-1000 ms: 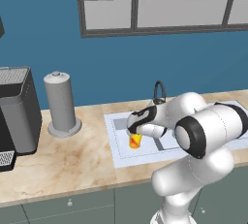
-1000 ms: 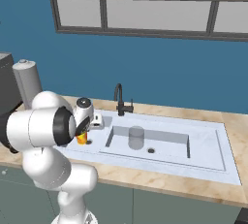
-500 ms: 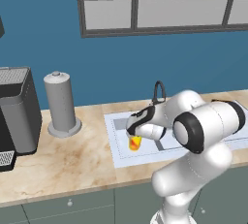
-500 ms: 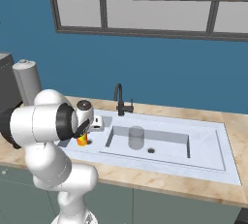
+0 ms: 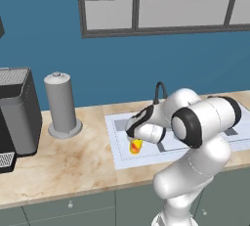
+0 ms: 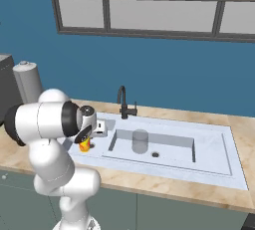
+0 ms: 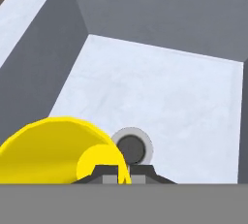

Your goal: Place the cup in the left basin and the glass cup in the right basin of the sink.

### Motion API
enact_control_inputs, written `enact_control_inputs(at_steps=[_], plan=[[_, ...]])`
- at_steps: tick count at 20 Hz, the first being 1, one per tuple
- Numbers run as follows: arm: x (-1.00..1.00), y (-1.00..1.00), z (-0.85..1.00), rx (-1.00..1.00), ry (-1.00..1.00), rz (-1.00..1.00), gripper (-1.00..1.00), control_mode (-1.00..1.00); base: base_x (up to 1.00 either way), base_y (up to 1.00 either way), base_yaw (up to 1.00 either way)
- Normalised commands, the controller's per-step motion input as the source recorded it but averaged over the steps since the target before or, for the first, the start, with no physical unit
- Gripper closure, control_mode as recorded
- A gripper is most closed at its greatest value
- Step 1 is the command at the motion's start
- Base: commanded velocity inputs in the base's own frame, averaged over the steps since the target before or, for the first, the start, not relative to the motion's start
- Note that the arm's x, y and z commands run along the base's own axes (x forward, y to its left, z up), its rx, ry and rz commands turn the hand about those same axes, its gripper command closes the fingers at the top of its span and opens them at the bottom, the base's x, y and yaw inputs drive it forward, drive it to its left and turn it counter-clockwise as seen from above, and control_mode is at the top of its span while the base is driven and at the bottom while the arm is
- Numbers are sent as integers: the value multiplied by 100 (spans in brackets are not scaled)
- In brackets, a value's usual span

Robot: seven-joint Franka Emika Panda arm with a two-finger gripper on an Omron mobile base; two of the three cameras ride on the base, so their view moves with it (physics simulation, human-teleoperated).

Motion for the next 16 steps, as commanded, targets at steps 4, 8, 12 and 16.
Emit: enact_control_inputs(at_steps=[4,8,12,16], plan=[[0,0,-23,0,-5,0,100,-100,0,0,0],[0,0,-17,0,-9,0,100,-100,0,0,0],[0,0,-5,0,-12,0,100,-100,0,0,0],[0,0,0,0,-15,0,100,-100,0,0,0]])
